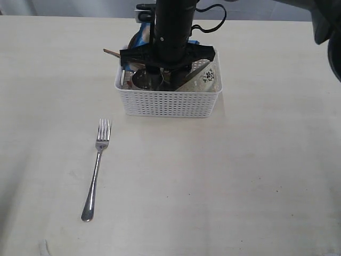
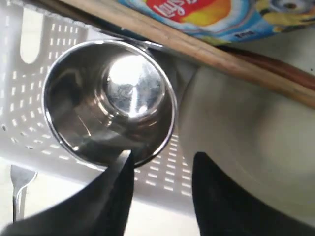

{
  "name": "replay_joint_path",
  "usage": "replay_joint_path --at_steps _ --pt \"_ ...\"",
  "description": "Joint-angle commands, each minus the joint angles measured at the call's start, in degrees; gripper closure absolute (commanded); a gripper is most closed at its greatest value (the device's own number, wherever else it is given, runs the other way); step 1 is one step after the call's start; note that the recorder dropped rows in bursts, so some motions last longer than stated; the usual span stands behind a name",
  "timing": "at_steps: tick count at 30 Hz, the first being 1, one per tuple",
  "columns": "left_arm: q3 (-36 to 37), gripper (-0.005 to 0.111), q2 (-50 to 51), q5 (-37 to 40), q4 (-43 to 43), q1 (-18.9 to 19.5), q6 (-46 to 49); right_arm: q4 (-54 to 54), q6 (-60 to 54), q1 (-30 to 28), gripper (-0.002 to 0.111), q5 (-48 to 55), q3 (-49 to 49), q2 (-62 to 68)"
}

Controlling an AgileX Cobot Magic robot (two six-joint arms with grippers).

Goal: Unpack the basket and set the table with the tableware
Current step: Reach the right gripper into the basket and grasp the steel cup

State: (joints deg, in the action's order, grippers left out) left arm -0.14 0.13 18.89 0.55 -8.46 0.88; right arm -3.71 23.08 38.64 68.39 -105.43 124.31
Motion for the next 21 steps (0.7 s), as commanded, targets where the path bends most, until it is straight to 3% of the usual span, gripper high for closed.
replay_joint_path --at_steps 1,21 --pt "0.1 0.107 -0.1 -0.5 -0.1 -0.3 -0.3 -1.4 -0.9 -0.3 0.070 -0.9 0.2 -0.2" --pt "0.1 0.107 -0.1 -0.5 -0.1 -0.3 -0.3 4.1 2.4 -0.3 0.070 -4.5 0.2 0.1"
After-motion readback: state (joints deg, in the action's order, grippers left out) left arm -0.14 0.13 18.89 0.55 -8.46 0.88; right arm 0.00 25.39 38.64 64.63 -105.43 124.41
